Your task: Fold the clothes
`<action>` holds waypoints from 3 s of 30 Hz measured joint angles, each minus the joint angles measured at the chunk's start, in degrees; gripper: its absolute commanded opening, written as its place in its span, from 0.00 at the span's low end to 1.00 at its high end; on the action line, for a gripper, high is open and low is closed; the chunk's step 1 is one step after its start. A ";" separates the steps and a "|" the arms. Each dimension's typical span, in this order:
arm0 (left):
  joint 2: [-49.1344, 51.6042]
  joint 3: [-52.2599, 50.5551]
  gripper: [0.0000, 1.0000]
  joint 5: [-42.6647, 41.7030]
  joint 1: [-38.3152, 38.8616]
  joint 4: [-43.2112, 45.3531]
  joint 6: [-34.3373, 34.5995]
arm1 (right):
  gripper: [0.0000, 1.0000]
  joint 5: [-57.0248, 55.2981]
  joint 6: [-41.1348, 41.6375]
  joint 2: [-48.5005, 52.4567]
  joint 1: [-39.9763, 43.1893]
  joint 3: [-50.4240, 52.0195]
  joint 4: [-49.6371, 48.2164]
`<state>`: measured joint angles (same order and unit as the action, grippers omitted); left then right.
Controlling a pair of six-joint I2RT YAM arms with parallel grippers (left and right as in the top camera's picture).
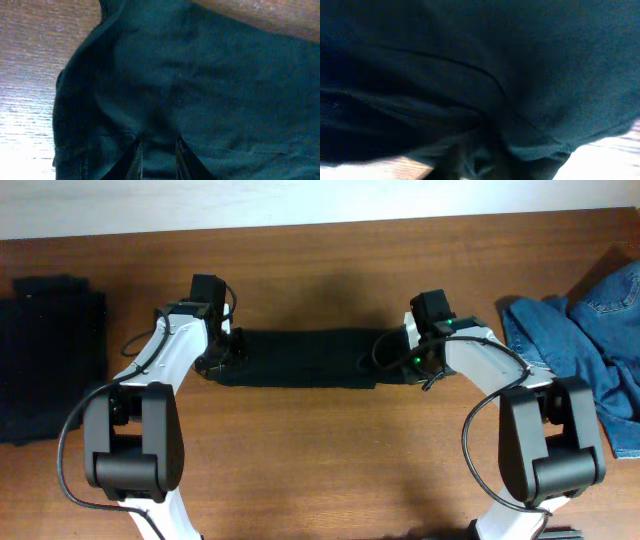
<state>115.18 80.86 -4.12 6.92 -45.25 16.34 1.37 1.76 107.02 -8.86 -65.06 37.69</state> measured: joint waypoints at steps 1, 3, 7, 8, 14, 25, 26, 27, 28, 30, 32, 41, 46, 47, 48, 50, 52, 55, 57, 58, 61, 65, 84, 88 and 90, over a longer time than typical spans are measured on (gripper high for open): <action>0.00 0.00 0.23 0.00 0.00 0.24 0.02 | 0.54 0.04 0.13 0.00 0.00 0.66 -0.61; 0.00 -0.02 0.23 0.00 0.00 0.50 0.13 | 0.65 0.26 0.13 0.00 -0.04 1.05 -0.94; 0.00 -0.02 0.23 0.00 0.00 0.57 0.17 | 0.73 0.22 -0.11 -0.04 -0.07 1.05 -0.72; 0.00 -0.02 0.23 0.00 0.00 0.68 0.17 | 0.74 0.22 -0.15 -0.04 -0.07 0.92 -0.24; 0.00 -0.04 0.24 0.00 0.00 0.98 0.17 | 0.79 0.02 -0.07 -0.48 -0.04 -3.10 7.56; 0.00 -0.04 0.24 0.00 0.00 1.18 0.17 | 0.80 6.03 0.07 -5.53 -0.07 -10.51 8.52; 0.00 -0.04 0.24 0.00 0.00 1.18 0.17 | 0.79 7.56 0.33 -5.51 -0.07 -10.49 8.15; 0.00 -0.04 0.24 0.00 0.00 1.18 0.17 | 0.76 9.29 0.81 -5.51 -0.22 -10.49 7.45; 0.00 -0.04 0.24 0.00 0.00 1.20 0.17 | 0.73 10.84 1.22 -5.51 -0.37 -10.49 6.54; 0.00 -0.04 0.24 0.00 0.00 1.31 0.17 | 0.65 13.07 2.01 -5.51 -1.16 -10.49 4.94; 0.00 -0.04 0.24 0.00 0.00 1.42 0.17 | 0.49 14.60 2.49 -5.51 -3.04 -10.49 2.89; 0.00 -0.09 0.24 -0.02 0.00 1.36 0.17 | 0.08 10.16 4.28 -1.49 -14.64 -10.56 -4.96; 0.00 -0.09 0.24 0.00 0.00 1.36 0.17 | 0.05 7.37 4.74 2.95 -16.48 -10.56 -4.72; 0.00 -0.09 0.24 0.00 0.00 1.36 0.17 | 0.05 6.95 4.98 3.74 -16.48 -10.56 -4.42; 0.00 -0.09 0.24 0.00 0.00 1.36 0.17 | 0.05 6.29 5.18 4.46 -16.48 -10.56 -4.00; 0.00 -0.09 0.24 0.04 0.00 1.33 0.17 | 0.05 5.03 5.57 5.68 -16.48 -10.56 -3.08; 0.00 -0.09 0.24 0.11 0.00 1.22 0.17 | 0.05 3.87 5.70 6.34 -16.48 -10.56 -2.36; 0.00 -0.09 0.24 0.57 0.00 0.98 0.17 | 0.05 2.36 5.79 6.56 -16.48 -10.56 -1.05; 0.00 -0.09 0.24 0.94 0.00 0.92 0.17 | 0.05 1.64 5.77 6.56 -16.48 -10.56 -0.17; 0.00 -0.09 0.24 1.11 0.00 0.94 0.17 | 0.05 1.20 5.77 6.56 -16.48 -10.56 0.42; 0.00 -0.09 0.24 1.33 0.00 0.92 0.17 | 0.05 -0.22 5.77 6.56 -16.48 -10.56 2.01; 0.00 -0.09 0.24 1.38 0.00 0.90 0.17 | 0.05 -1.97 5.77 6.56 -16.48 -10.56 2.58; 0.00 -0.09 0.23 2.45 0.00 0.35 0.17 | 0.09 3.50 5.81 2.73 -16.06 -20.13 7.02; 0.00 -0.09 0.15 0.98 0.00 0.81 0.52 | 0.08 2.95 6.69 1.66 -13.77 -21.05 10.14; 0.00 -0.09 0.15 -0.81 0.00 2.23 0.37 | 0.08 2.67 7.10 1.68 -11.74 -21.03 11.19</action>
<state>115.18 80.77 -4.93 6.92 -43.03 16.71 4.03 8.86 108.71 -20.60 -86.08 48.88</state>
